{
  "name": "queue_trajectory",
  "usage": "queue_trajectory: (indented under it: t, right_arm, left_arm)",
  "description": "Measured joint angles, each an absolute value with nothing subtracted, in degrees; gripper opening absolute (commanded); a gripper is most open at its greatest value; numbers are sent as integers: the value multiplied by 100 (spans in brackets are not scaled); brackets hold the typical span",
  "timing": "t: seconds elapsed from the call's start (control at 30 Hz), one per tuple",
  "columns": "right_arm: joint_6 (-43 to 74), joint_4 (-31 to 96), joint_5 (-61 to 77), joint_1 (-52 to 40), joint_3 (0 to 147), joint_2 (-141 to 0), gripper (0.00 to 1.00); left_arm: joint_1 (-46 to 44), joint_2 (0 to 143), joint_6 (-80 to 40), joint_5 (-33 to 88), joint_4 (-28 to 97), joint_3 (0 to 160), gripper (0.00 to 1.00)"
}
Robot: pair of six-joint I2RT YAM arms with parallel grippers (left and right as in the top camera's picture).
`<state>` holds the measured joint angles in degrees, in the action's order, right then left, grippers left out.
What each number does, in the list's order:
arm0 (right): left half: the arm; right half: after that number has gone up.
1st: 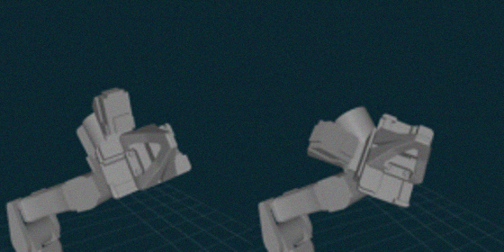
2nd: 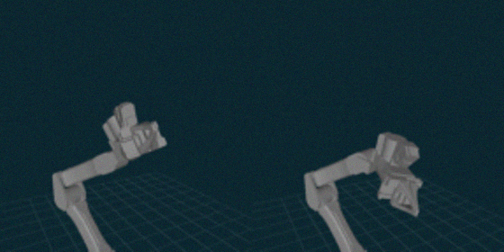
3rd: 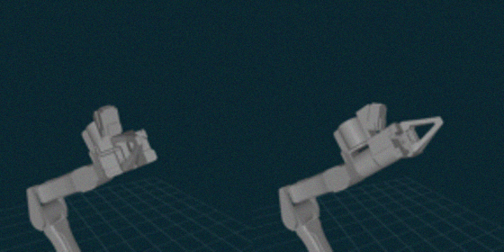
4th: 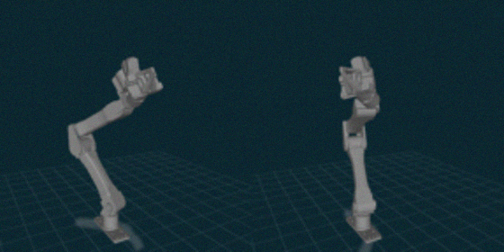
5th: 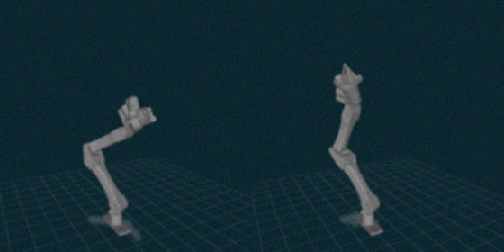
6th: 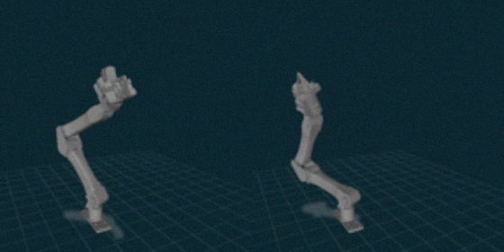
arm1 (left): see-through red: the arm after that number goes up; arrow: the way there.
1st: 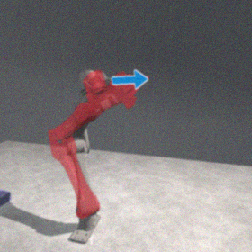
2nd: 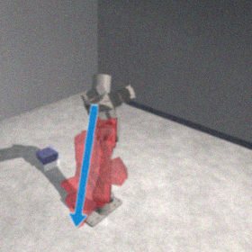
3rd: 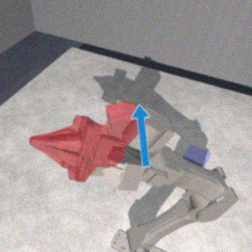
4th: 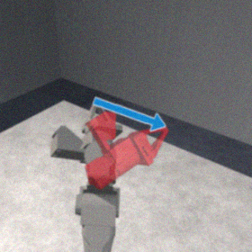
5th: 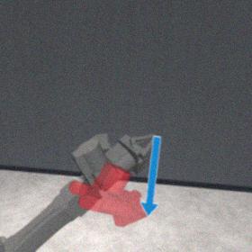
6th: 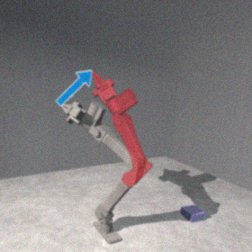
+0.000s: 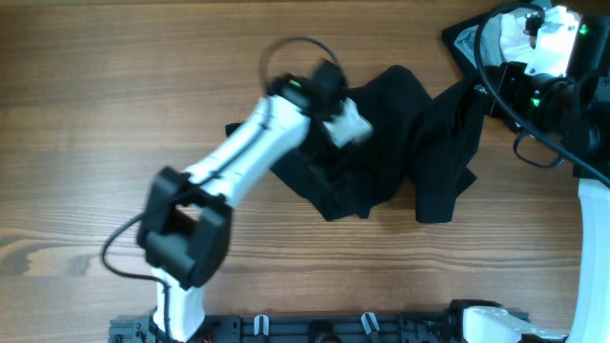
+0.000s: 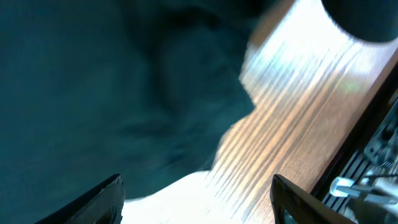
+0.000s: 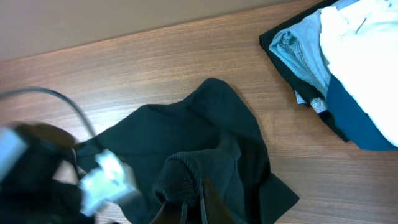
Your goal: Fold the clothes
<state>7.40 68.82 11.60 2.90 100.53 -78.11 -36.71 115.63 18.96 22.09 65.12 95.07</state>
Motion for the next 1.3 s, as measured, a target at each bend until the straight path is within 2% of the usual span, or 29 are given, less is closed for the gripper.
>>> queue_trajectory:
  t: [0.13,0.33,0.47,0.63,1.0,1.3]
  right_arm:
    - [718,6882,1160,290,10053,-7811,4]
    - [718,6882,1160,290,10053,-7813,4]
    - [718,6882,1157,290,10053,-7813,4]
    - [718,6886,1157,290,10053,-7813,4]
    - [718,6982,1131,290,10053,-7924,4]
    - [718,6993,1131,290,10053,-7994,4]
  left_arm:
    - [-4530,11701,1614,1627,6276,9507,80]
    - [-5151,11758,768,635,5520,9504,77]
    - [-5214,12097,449,336,5540,9504,74]
    - [-5214,12492,263,-19,5789,9498,74]
    - [-5356,12510,191,-14,6235,9498,69]
    - [-5804,12510,176,-19,6230,9498,68]
